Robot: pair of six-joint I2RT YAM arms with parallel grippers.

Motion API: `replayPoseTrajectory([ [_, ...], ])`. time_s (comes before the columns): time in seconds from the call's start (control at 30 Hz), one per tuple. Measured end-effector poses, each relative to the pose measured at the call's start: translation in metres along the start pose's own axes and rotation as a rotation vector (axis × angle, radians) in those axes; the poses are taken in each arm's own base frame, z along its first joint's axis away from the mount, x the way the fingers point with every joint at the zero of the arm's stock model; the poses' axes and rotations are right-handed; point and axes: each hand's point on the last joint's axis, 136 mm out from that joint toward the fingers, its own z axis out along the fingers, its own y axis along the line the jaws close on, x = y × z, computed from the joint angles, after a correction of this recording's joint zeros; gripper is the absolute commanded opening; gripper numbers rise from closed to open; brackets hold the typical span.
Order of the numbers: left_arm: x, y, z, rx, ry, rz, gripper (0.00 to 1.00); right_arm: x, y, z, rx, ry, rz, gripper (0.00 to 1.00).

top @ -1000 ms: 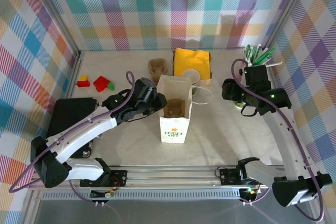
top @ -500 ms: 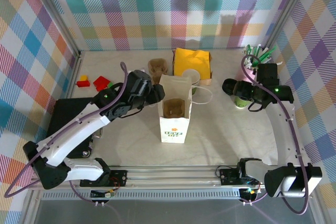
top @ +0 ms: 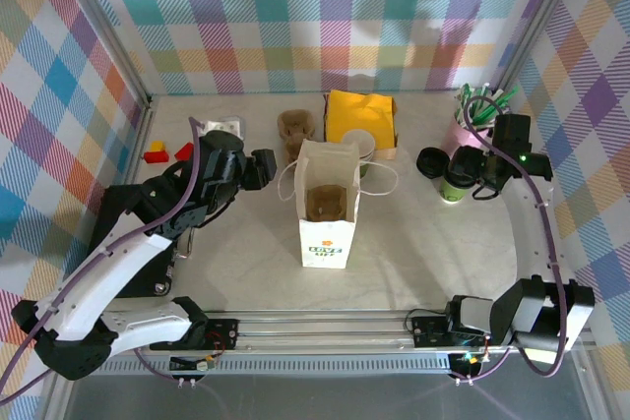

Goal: Pack the takeout coffee

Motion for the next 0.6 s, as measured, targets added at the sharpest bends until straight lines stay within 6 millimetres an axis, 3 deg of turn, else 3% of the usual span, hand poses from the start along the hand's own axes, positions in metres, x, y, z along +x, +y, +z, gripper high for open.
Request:
replayPoseTrajectory([
  [0.37,0.022,0.012,0.015,-0.035,0.037,0.074,0.68,-0.002,-0.007,0.031,0.012,0.053,0.024,0.9],
  [0.6,0.025,0.012,0.02,-0.037,0.05,0.076,0.69,0.005,-0.011,0.05,0.006,0.115,0.024,0.91],
])
